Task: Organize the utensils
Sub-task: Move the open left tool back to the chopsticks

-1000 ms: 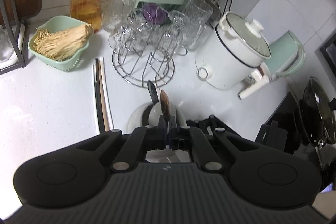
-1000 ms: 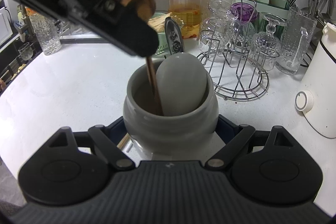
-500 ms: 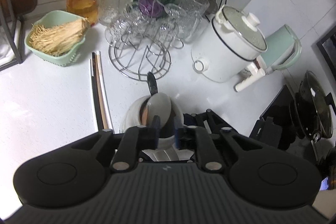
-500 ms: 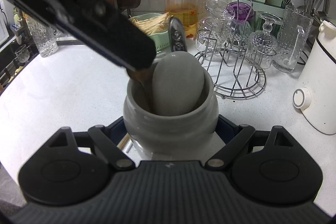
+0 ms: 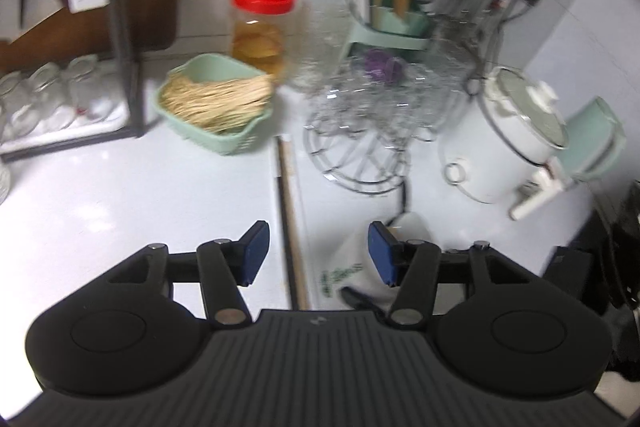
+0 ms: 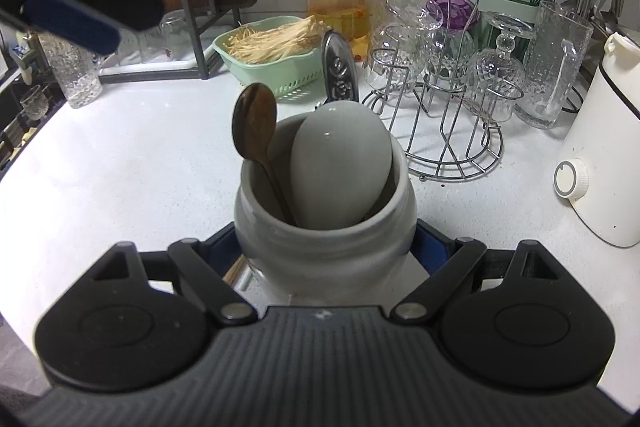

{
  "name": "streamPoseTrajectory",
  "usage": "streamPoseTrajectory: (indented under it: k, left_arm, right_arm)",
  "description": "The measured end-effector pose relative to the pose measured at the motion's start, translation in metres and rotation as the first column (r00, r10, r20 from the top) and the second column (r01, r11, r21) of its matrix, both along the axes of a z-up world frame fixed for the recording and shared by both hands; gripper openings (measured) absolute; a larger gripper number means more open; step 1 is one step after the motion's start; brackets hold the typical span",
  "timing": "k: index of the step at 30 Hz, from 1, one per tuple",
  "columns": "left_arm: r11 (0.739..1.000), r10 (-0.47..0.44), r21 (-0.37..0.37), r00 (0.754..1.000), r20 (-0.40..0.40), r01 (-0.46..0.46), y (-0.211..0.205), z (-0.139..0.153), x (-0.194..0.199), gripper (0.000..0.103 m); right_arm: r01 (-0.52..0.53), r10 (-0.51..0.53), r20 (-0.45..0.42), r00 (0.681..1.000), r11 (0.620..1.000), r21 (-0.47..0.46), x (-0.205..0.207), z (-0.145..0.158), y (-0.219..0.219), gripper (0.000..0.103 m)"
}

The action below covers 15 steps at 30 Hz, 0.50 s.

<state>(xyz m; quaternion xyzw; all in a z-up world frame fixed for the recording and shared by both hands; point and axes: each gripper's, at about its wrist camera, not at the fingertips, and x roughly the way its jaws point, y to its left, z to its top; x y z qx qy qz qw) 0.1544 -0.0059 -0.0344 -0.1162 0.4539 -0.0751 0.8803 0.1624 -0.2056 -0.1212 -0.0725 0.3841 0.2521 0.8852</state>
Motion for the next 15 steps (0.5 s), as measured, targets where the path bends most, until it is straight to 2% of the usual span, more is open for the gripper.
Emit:
streamPoseTrajectory:
  k: [4, 7, 9, 12, 15]
  left_arm:
    - [0.999, 0.042, 0.006, 0.997, -0.072, -0.042, 0.017, -0.019, 0.006, 0.061]
    - [0.998, 0.059, 0.043, 0.992, -0.109, -0.055, 0.031, -0.035, 0.010, 0.061]
    - [0.997, 0.039, 0.066, 0.990, -0.136, -0.030, 0.039, -0.046, 0.013, 0.061]
    - [0.990, 0.006, 0.140, 0.989, -0.151, 0.015, 0.046, -0.059, 0.020, 0.061]
    - [0.985, -0.011, 0.166, 0.988, -0.154, 0.037, 0.053, -0.070, 0.030, 0.061]
  right_arm:
    - [-0.001, 0.000, -0.021, 1.000, 1.000, -0.015, 0.003, 0.001, 0.002, 0.091]
    - [0.004, -0.005, -0.031, 1.000, 1.000, -0.024, 0.004, 0.002, 0.004, 0.091]
    - [0.010, -0.011, -0.048, 0.999, 0.999, -0.036, 0.005, 0.001, 0.006, 0.091]
    - [0.019, -0.021, -0.062, 0.998, 0.999, -0.030, 0.006, 0.001, 0.005, 0.091]
    - [0.031, -0.031, -0.078, 0.996, 1.000, 0.003, 0.007, -0.002, 0.000, 0.091]
